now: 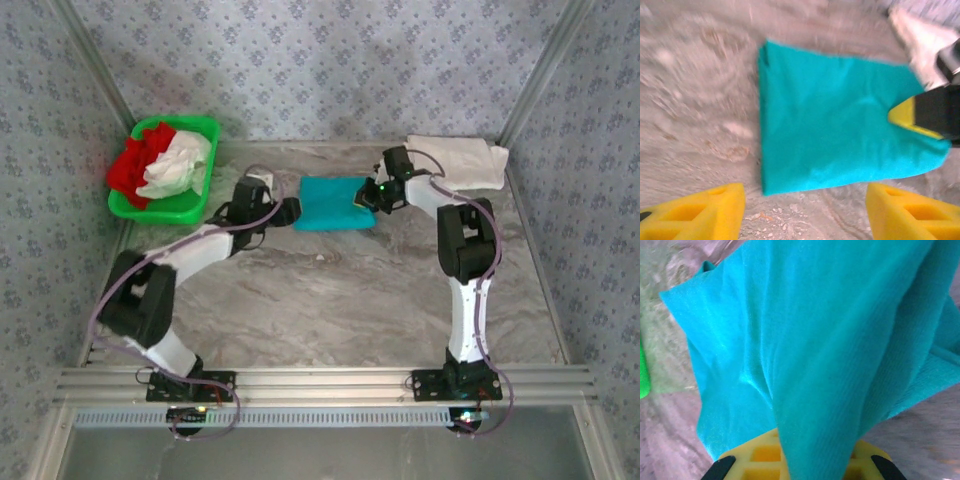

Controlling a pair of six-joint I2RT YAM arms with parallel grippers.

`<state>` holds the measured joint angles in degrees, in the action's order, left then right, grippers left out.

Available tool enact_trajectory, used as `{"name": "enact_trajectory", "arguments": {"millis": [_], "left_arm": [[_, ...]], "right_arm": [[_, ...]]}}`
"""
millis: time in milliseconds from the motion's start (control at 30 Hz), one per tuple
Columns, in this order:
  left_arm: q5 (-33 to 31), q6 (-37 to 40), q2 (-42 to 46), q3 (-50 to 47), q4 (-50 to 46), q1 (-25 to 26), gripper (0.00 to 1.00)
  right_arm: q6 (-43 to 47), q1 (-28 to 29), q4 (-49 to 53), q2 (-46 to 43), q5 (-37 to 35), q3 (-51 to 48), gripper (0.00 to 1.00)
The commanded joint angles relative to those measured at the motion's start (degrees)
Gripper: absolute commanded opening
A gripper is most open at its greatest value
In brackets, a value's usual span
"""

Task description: Fold and stack the t-shirts

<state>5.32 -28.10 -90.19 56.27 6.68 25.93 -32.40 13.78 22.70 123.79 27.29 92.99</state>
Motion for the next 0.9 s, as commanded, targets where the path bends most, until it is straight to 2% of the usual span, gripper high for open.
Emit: {"name": "enact_trajectory", "arguments": {"millis": [0, 133, 200, 267, 367, 633, 867], "left_arm": [[-5.6, 3.6, 7.3, -2.5, -2.3, -1.2, 0.66], [-6.5, 4.7, 10.5, -4.0, -5.3, -2.7, 0.67], [-6.9, 4.6, 11.5, -5.3, -5.0, -2.9, 0.67], [-7.1, 4.3, 11.8, -6.3, -4.7, -3.0, 0.67], [-6.8, 3.8, 11.4, -6.7, -4.9, -3.0, 0.67], [-5.8, 5.0, 10.6, -5.1, -5.5, -2.9, 0.67], [-6.1, 5.4, 10.2, -4.8, -6.2, -2.8, 0.66]], "right_arm": [[9.4, -1.0, 12.6, 1.6, -4.7, 7.6, 0.00], [18.1, -2.1, 26.0, 8.3, -3.4, 21.6, 0.00], [17.6, -2.3, 24.2, 8.0, -1.5, 20.9, 0.00], [16.7, -1.8, 23.3, 6.9, -4.5, 20.6, 0.00], [21.2, -2.8, 28.8, 8.3, -9.7, 27.4, 0.00], [31.6, -8.9, 35.5, 14.7, -15.3, 46.0, 0.00], [43.7, -10.6, 30.5, 15.0, -19.0, 50.6, 0.00]]}}
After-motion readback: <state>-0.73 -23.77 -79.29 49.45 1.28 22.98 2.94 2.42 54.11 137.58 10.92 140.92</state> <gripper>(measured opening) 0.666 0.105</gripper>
